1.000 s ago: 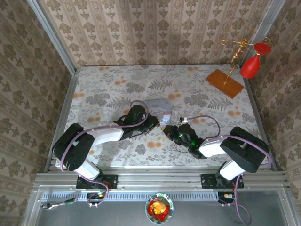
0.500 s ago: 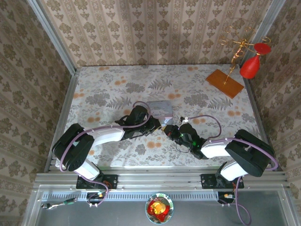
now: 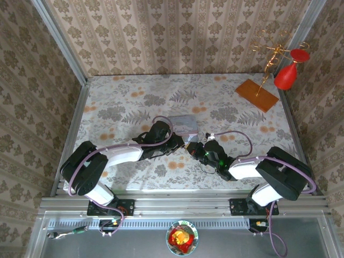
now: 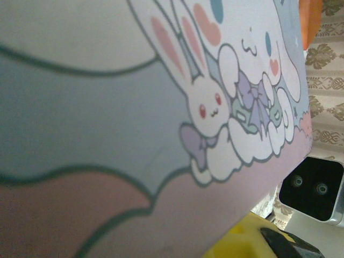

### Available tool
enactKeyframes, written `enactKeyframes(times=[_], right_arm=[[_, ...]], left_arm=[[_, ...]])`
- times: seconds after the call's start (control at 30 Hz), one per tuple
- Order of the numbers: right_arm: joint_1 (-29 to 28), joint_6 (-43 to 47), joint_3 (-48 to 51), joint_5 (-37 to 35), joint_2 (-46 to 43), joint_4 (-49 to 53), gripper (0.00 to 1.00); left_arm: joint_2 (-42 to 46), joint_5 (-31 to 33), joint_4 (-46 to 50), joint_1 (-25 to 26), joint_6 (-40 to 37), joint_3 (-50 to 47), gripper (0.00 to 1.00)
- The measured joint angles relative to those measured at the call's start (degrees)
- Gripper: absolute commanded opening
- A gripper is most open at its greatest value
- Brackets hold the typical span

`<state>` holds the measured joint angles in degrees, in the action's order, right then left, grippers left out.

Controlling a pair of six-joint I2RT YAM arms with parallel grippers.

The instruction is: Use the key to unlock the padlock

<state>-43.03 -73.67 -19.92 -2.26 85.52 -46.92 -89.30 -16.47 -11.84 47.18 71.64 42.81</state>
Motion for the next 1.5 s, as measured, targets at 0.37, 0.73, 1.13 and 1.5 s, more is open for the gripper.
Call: enactKeyframes(times=[0.37,0.73,1.13,1.5], right_arm=[[0.0,0.0,-2.1,0.8,1.2,3.0,0.0],[1.7,1.7,-4.1,3.7,1.1,7.5,0.0],[2.3,6.2,-4.9,7.1,-0.9,10.3,0.31],[2.2,21.7,-6.4,3.7,-19.5,31.7,0.59]], left_arm=[[-0.9,0.8,0.2,0.0,-0.1,0.0,0.0],[-1.2,1.6,-0.1,-0.1,-0.1,0.0,0.0],[-1.2,-2.5,-0.7,-2.3,-0.2,-0.4,0.0],[0.6,-3.4,-0.5,-5.1,-1.0,-2.6,0.0]])
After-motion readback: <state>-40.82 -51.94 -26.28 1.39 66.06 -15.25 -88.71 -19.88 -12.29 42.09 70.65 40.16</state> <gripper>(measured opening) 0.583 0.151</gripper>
